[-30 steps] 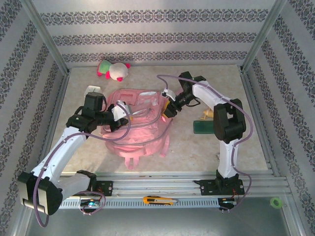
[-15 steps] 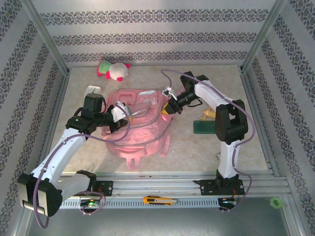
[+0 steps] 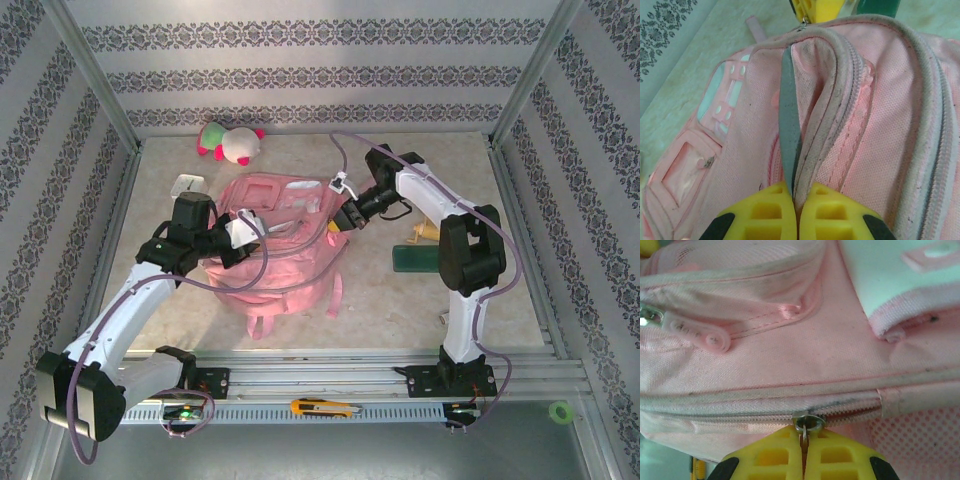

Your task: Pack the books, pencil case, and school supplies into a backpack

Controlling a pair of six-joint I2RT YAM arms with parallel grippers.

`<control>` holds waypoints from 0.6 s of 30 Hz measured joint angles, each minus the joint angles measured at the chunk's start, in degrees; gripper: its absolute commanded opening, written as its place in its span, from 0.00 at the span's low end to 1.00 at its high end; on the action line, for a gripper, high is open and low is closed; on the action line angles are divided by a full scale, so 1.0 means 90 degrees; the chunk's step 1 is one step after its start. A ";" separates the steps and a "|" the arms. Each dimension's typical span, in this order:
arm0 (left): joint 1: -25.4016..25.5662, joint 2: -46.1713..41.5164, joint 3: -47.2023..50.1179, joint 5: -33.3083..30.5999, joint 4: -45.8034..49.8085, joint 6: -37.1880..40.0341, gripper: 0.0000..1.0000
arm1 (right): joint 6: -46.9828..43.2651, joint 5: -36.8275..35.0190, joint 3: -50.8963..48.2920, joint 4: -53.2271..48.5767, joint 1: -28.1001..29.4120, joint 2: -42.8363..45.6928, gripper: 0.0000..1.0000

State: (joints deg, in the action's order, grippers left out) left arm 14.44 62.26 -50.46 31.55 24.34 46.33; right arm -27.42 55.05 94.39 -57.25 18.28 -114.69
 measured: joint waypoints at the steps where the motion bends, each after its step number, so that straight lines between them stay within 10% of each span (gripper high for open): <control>1: 0.0039 0.0012 0.0000 -0.0124 0.0000 0.0015 0.00 | 0.0318 -0.0070 0.0039 -0.0024 0.0019 0.0000 0.00; 18: 0.0782 0.0078 0.0947 -0.0828 -0.0495 -0.0597 0.00 | 0.3580 -0.0986 -0.1435 0.0974 0.0733 0.0386 0.04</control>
State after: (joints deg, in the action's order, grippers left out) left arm 21.47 62.96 -41.93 24.10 19.88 40.95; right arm 4.80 46.17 81.47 -48.49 24.88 -111.22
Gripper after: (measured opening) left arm 0.048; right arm 0.042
